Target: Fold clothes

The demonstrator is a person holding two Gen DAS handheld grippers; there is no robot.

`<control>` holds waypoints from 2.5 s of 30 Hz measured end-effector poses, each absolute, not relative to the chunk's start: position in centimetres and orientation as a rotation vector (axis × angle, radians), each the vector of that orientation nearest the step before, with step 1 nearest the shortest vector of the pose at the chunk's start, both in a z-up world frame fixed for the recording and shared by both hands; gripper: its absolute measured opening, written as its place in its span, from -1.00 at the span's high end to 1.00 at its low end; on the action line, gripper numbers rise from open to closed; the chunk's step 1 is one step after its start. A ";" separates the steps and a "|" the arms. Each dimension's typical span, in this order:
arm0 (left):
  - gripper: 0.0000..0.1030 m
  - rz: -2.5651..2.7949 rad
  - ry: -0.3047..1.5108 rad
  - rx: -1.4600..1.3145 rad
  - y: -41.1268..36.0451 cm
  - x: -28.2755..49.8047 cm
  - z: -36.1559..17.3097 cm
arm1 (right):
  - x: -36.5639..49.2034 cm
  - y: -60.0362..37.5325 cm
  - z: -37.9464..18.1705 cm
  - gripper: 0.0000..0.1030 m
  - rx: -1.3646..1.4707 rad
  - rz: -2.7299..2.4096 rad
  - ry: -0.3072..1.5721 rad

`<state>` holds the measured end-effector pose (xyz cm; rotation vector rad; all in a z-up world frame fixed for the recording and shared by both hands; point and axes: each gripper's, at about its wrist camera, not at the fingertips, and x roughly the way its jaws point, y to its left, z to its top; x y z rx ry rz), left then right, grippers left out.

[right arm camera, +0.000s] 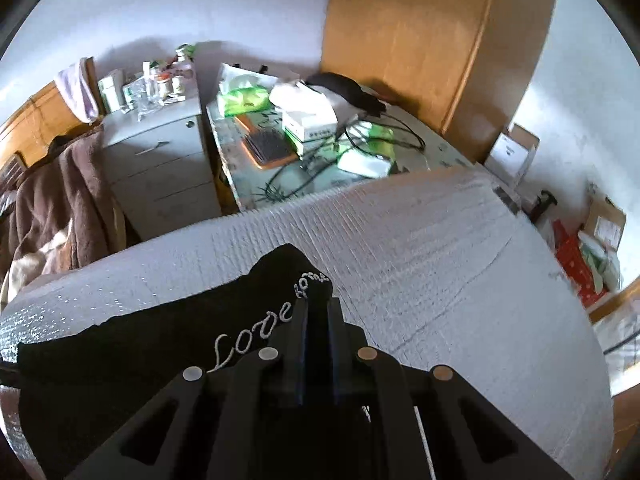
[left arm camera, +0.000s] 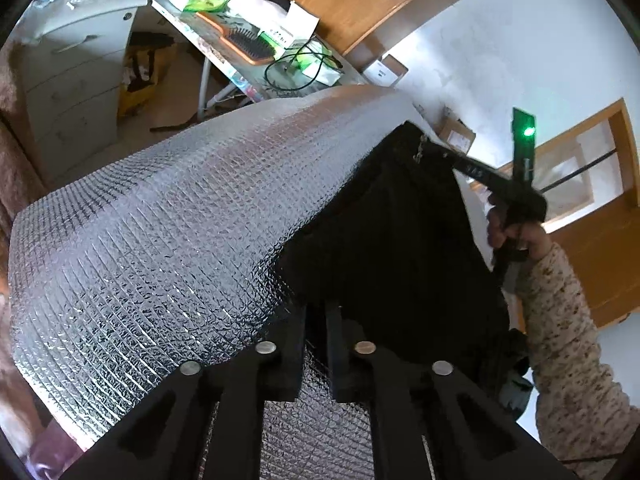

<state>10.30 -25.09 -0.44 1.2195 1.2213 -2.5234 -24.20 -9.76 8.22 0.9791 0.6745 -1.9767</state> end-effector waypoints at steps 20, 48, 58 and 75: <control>0.77 -2.661 1.118 1.153 -23.8 10.2 2.8 | -18.9 7.3 17.1 0.56 1.022 -2.328 0.254; 0.50 -3.091 0.644 1.572 -4.1 0.5 6.4 | -1.2 37.2 11.9 0.37 1.205 -2.890 -0.207; 0.48 -3.074 0.605 1.676 0.4 -2.5 5.2 | -1.0 38.5 10.9 0.99 1.134 -2.788 -0.277; 0.48 -3.006 0.536 1.739 2.4 -3.7 3.5 | -0.2 36.8 13.4 0.21 1.018 -2.792 -0.034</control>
